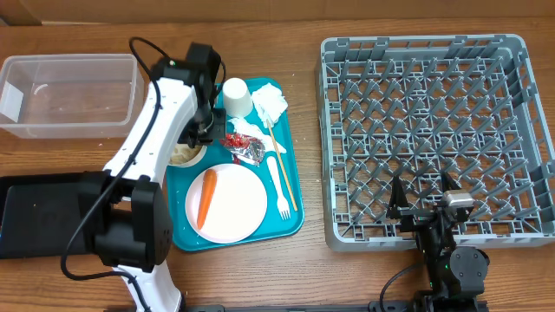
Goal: Sort waste into correct bins and load items into the dishwasher rack
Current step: 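Grasp the white bowl rim with the left gripper and lift, then tip the white bowl over the black bin, dumping peanut shells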
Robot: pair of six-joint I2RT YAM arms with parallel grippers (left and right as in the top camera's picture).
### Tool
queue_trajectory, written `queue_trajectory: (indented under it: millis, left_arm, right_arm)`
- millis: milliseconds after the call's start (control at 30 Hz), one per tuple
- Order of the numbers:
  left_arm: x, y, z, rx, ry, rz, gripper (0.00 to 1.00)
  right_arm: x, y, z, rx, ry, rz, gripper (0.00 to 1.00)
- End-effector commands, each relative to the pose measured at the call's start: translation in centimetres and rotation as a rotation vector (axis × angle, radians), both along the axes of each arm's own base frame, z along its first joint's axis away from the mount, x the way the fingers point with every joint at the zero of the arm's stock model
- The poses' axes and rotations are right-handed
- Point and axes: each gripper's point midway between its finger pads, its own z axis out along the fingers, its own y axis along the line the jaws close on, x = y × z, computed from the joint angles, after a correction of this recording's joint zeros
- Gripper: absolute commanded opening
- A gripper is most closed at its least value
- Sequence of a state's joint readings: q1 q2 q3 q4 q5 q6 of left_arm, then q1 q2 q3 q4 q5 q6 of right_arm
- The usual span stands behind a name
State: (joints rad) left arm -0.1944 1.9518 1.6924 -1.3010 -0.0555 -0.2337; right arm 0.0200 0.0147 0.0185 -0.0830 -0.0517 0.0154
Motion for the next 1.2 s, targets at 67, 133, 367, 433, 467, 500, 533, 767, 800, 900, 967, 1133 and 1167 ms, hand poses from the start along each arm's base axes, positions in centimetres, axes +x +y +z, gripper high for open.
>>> queue_trajectory:
  millis: [67, 133, 367, 433, 467, 500, 533, 767, 800, 900, 967, 1133, 1167]
  left_arm:
    - [-0.3, 0.3, 7.0, -0.05, -0.162, 0.088, 0.04]
    - [-1.0, 1.2, 9.2, -0.066, -0.213, 0.117, 0.04]
    - [-3.7, 8.1, 14.8, -0.137, -0.35, 0.327, 0.04]
    - [-4.2, 10.2, 15.3, -0.183, -0.363, 0.395, 0.04]
    - [-4.4, 11.1, 15.4, -0.213, -0.366, 0.426, 0.04]
    - [-4.7, 12.3, 15.4, -0.25, -0.371, 0.462, 0.04]
    - [-4.8, 13.1, 15.4, -0.276, -0.375, 0.488, 0.04]
    - [-6.3, 18.7, 13.7, -0.414, -0.409, 0.644, 0.04]
    - [-6.7, 19.6, 13.2, -0.422, -0.412, 0.671, 0.04]
    - [-7.8, 21.8, 11.2, -0.472, -0.42, 0.769, 0.04]
    - [-8.1, 23.0, 10.0, -0.508, -0.43, 0.83, 0.04]
    - [-9.2, 26.1, 5.9, -0.576, -0.436, 0.945, 0.04]
    - [-9.1, 26.4, 5.5, -0.595, -0.439, 0.952, 0.04]
  right_arm:
    - [0.0, -0.2, -0.2, 0.004, -0.004, -0.01, 1.0]
    - [0.0, -0.2, -0.2, 0.004, -0.004, -0.01, 1.0]
    - [0.0, -0.2, -0.2, 0.004, -0.004, -0.01, 1.0]
    - [0.0, -0.2, -0.2, 0.004, -0.004, -0.01, 1.0]
    - [0.0, -0.2, -0.2, 0.004, -0.004, -0.01, 1.0]
    - [0.0, -0.2, -0.2, 0.004, -0.003, -0.01, 1.0]
    - [0.0, -0.2, -0.2, 0.004, -0.003, -0.01, 1.0]
    - [0.0, -0.2, -0.2, 0.004, -0.004, -0.01, 1.0]
    - [0.0, -0.2, -0.2, 0.004, -0.004, -0.01, 1.0]
    - [0.0, -0.2, -0.2, 0.004, -0.003, -0.01, 1.0]
    - [0.0, -0.2, -0.2, 0.004, -0.003, -0.01, 1.0]
    - [0.0, -0.2, -0.2, 0.004, -0.004, -0.01, 1.0]
    - [0.0, -0.2, -0.2, 0.004, -0.004, -0.01, 1.0]
